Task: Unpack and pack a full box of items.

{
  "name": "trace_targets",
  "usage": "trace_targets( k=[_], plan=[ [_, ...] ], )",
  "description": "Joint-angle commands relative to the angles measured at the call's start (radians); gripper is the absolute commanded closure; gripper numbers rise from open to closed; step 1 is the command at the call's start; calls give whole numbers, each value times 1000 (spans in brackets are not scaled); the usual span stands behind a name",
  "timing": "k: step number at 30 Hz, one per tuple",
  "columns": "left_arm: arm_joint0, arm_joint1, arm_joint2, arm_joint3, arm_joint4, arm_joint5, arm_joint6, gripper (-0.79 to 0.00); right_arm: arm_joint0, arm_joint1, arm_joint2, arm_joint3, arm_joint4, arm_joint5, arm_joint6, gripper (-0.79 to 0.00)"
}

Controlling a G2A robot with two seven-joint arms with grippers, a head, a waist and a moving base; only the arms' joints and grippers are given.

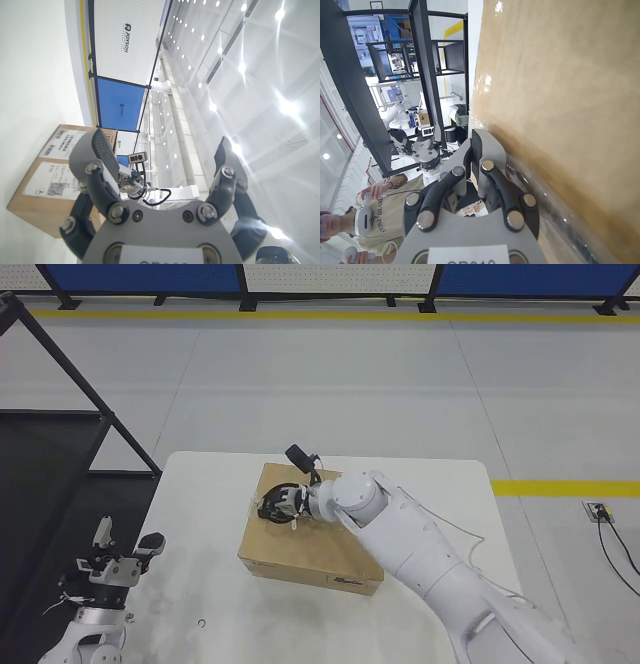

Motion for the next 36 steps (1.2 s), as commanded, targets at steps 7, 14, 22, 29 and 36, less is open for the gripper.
trace_targets(
  k=[7,14,22,29,36],
  plan=[
    [-13,5,19,-4,18,16,-26,-785,-8,20,51,42,-4,-33,66,0],
    [-21,7,43,-11,39,22,-33,-785,-60,80,121,-45,-62,-14,73,0],
    [-25,10,65,-24,62,27,-31,-785,-211,183,257,-339,-169,83,85,0],
    [-24,11,85,-40,75,28,-25,-785,-392,269,402,-648,-337,264,81,0],
    [-26,13,99,-45,84,31,-21,-785,-516,322,528,-818,-438,366,95,0]
  ],
)
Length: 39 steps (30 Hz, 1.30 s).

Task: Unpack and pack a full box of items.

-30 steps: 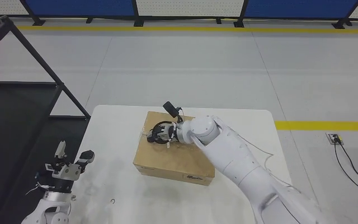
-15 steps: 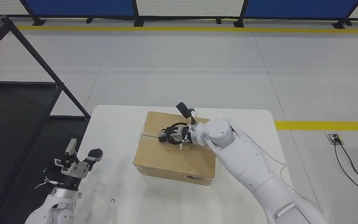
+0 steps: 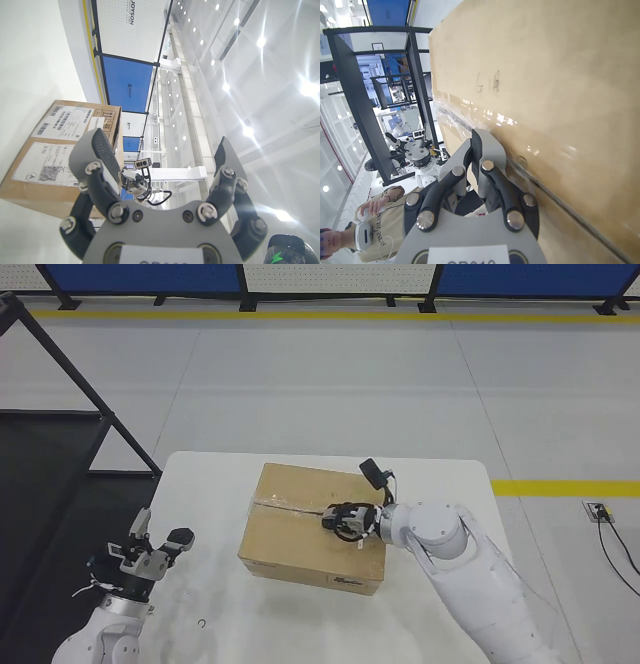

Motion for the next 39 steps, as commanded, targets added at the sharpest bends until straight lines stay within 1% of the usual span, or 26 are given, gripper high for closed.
trace_targets(
  k=[1,7,14,17,24,25,27,28,30,31,32,33,35,36,39],
  plan=[
    [-2,1,4,0,2,2,0,-785,-23,12,33,-26,-26,28,1,0],
    [-8,3,6,9,6,3,-1,-785,-62,38,108,-57,-54,80,43,0],
    [-16,8,-10,20,1,6,-4,-785,-118,62,198,-109,-46,91,44,0],
    [-18,11,-20,22,-5,6,-7,-785,-163,72,260,-158,-12,62,25,0],
    [-22,16,-46,24,-27,9,-23,-785,-316,93,448,-288,109,-31,-54,0],
    [-22,17,-47,23,-29,11,-29,-785,-339,95,476,-301,137,-49,-66,-135],
    [-23,19,-51,24,-30,16,-36,-785,-386,96,525,-334,181,-93,-117,-785],
    [-23,19,-51,25,-30,17,-37,-785,-413,97,539,-354,195,-116,-134,-785],
    [-23,19,-51,25,-30,17,-37,-785,-421,97,543,-360,199,-122,-138,-785],
    [-23,20,-51,25,-30,17,-38,-784,-422,97,544,-360,200,-123,-139,-115],
    [-23,20,-51,25,-30,17,-38,-784,-425,97,545,-362,201,-125,-140,-171],
    [-23,20,-51,25,-30,17,-38,-784,-423,97,544,-361,200,-124,-140,-260],
    [-23,20,-51,25,-30,17,-37,-784,-422,97,543,-360,199,-123,-138,-367],
    [-23,19,-51,25,-30,17,-37,-785,-421,97,543,-360,199,-122,-138,-446],
    [-23,19,-51,25,-30,17,-37,-785,-421,97,543,-360,199,-122,-138,-591]
  ],
)
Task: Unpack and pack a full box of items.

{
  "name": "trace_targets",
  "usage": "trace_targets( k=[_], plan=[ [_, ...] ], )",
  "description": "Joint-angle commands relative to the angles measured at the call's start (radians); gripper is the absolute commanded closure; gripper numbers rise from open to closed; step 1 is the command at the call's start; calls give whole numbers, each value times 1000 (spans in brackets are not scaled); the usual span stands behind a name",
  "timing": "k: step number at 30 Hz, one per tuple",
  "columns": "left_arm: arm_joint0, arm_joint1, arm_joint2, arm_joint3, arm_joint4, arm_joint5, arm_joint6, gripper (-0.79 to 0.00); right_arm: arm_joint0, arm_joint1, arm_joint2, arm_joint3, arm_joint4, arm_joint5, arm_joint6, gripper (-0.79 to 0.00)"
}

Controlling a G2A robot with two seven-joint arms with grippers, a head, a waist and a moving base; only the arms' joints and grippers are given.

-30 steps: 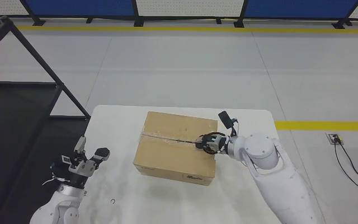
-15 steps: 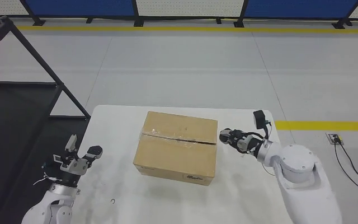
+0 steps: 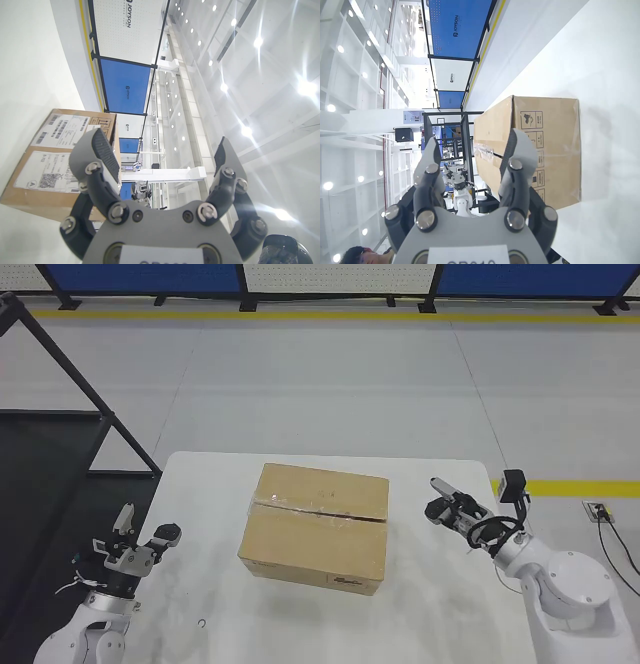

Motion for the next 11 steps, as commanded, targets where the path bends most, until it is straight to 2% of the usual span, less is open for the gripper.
trace_targets(
  k=[1,3,6,11],
  plan=[
    [0,0,0,0,0,0,0,-785,0,0,0,0,0,0,0,-623],
    [0,0,0,0,0,0,0,-785,0,0,0,0,0,0,0,-705],
    [0,0,0,0,0,0,0,-784,0,0,0,0,0,0,0,-767],
    [0,0,0,0,0,0,0,-784,0,0,0,0,0,0,0,-785]
  ],
)
